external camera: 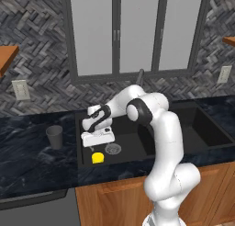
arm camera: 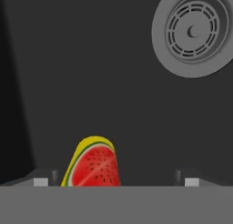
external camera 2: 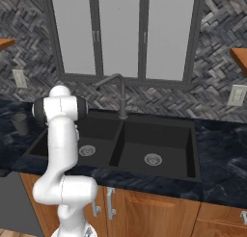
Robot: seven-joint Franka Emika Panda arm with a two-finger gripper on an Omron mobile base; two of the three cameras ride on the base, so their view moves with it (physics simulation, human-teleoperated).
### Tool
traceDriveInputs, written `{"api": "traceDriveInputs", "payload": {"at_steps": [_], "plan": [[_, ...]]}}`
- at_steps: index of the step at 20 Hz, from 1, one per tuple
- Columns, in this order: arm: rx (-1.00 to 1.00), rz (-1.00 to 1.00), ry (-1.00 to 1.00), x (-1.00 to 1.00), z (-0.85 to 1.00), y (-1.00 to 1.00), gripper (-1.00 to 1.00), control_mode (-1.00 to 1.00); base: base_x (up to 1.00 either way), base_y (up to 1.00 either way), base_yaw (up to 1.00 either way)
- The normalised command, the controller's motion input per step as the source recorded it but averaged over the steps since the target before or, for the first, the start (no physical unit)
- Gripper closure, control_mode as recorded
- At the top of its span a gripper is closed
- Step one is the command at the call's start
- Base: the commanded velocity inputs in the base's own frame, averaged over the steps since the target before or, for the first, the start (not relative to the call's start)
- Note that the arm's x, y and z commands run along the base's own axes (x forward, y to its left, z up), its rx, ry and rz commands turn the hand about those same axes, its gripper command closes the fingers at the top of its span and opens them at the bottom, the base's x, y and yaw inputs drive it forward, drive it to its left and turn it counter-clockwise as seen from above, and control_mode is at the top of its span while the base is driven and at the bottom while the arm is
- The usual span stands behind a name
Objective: Move any existing items from the left basin to the right basin for drying. Then move the glass cup from the counter to the left basin of the sink for washing.
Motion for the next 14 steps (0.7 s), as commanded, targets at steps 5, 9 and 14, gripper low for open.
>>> {"api": "traceDriveInputs", "payload": {"at_steps": [5,9,14], "plan": [[0.0,-0.01,0.0,-0.13,0.0,0.0,-1.0,-1.0,0.0,0.0,0.0],[0.0,-0.02,0.0,-0.23,0.0,0.0,-1.0,-1.0,0.0,0.0,0.0],[0.0,-0.01,0.0,-0.22,0.0,0.0,-1.0,-1.0,0.0,0.0,0.0]]}}
